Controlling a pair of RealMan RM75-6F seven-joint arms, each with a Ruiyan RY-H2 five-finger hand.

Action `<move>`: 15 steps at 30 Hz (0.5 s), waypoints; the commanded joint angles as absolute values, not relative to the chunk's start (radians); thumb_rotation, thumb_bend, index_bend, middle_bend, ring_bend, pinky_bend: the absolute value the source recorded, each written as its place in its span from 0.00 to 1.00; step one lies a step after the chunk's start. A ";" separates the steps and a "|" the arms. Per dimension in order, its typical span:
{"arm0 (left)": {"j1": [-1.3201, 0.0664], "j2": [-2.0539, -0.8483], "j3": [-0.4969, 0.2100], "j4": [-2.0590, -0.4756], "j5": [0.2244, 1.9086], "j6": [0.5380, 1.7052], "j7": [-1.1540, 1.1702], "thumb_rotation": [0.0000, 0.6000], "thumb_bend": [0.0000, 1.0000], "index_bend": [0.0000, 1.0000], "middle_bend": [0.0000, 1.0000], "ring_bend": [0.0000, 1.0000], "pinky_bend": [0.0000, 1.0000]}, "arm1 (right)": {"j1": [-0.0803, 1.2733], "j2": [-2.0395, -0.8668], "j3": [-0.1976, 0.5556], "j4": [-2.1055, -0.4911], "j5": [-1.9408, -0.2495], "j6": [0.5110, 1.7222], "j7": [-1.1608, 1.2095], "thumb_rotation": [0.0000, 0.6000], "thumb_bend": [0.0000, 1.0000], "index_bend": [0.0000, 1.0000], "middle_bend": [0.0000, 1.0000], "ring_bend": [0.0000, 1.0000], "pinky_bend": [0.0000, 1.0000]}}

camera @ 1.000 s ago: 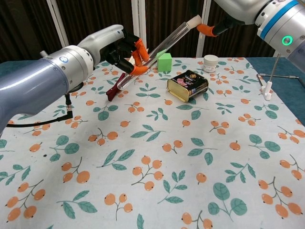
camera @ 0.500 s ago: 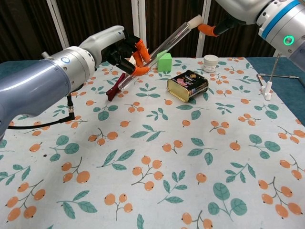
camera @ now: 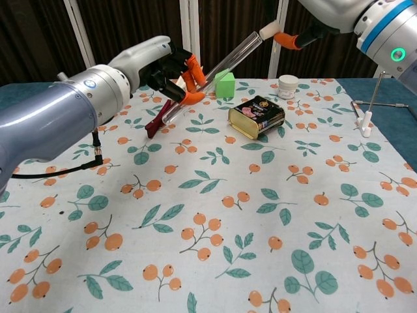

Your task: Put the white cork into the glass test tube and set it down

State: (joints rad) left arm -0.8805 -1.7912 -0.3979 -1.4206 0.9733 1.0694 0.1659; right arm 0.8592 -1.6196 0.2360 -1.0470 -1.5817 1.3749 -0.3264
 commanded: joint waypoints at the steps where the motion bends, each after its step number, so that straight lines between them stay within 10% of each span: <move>1: -0.881 -1.792 -0.398 -1.421 0.973 1.071 0.168 1.00 0.58 0.62 0.67 0.21 0.08 | 0.859 -1.619 0.236 -1.047 -1.582 1.375 -0.326 1.00 0.43 0.66 0.23 0.00 0.00; 15: -0.880 -1.795 -0.402 -1.419 0.963 1.076 0.175 1.00 0.58 0.62 0.67 0.21 0.08 | 0.858 -1.616 0.238 -1.050 -1.581 1.376 -0.324 1.00 0.43 0.66 0.23 0.00 0.00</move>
State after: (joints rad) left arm -0.8798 -1.7950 -0.4022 -1.4186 0.9637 1.0761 0.1750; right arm 0.8576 -1.6157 0.2377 -1.0500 -1.5812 1.3759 -0.3238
